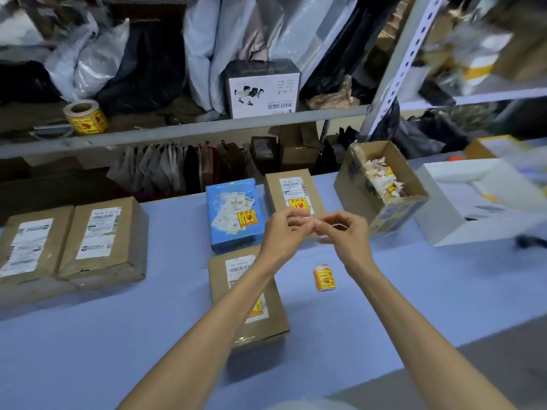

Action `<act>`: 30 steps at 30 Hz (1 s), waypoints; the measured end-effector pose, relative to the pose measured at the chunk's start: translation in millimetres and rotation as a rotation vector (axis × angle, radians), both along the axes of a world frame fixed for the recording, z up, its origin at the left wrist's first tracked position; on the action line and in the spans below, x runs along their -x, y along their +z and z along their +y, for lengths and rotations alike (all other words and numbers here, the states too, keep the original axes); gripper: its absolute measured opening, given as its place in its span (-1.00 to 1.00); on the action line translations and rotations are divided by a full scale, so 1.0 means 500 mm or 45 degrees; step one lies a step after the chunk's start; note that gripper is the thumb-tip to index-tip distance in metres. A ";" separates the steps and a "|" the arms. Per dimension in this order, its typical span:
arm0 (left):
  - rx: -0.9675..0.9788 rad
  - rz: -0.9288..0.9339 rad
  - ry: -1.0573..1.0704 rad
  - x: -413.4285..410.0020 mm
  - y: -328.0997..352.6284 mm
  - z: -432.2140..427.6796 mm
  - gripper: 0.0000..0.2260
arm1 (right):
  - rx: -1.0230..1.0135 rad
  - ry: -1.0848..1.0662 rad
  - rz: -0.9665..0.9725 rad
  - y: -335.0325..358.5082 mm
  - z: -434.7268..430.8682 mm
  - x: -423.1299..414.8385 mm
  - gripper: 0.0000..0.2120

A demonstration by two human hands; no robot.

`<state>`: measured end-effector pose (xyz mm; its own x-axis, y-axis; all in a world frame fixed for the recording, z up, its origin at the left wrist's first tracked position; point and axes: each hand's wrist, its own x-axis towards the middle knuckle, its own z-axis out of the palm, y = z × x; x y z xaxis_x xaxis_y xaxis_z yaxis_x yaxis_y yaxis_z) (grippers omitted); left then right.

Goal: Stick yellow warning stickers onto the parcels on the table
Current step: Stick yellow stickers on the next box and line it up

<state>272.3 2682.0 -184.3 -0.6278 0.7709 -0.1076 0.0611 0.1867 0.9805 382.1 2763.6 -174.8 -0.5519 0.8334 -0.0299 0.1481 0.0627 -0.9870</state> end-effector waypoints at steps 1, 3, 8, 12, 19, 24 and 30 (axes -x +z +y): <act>0.043 0.054 -0.064 -0.007 0.000 0.024 -0.82 | -0.015 -0.032 -0.039 -0.001 0.016 -0.013 -0.97; 0.148 0.221 -0.217 -0.021 0.005 0.078 -0.83 | -0.034 -0.088 -0.093 -0.003 0.053 -0.042 -0.93; 0.360 0.751 -0.554 -0.051 0.045 0.233 -0.77 | -0.200 -0.265 -0.279 0.008 0.174 -0.109 -0.93; 0.523 1.015 -0.724 -0.063 0.067 0.378 -0.78 | -0.319 -0.282 -0.462 0.022 0.294 -0.136 -0.88; 0.622 1.130 -0.817 -0.056 0.061 0.547 -0.92 | -0.312 -0.393 -0.523 0.037 0.474 -0.114 -0.91; 0.621 1.050 -0.732 -0.045 0.050 0.593 -0.89 | -0.313 -0.340 -0.543 0.024 0.535 -0.089 -0.87; 0.561 0.767 -0.522 -0.013 0.022 0.560 -0.77 | -0.196 -0.319 -0.491 -0.011 0.514 -0.076 -0.84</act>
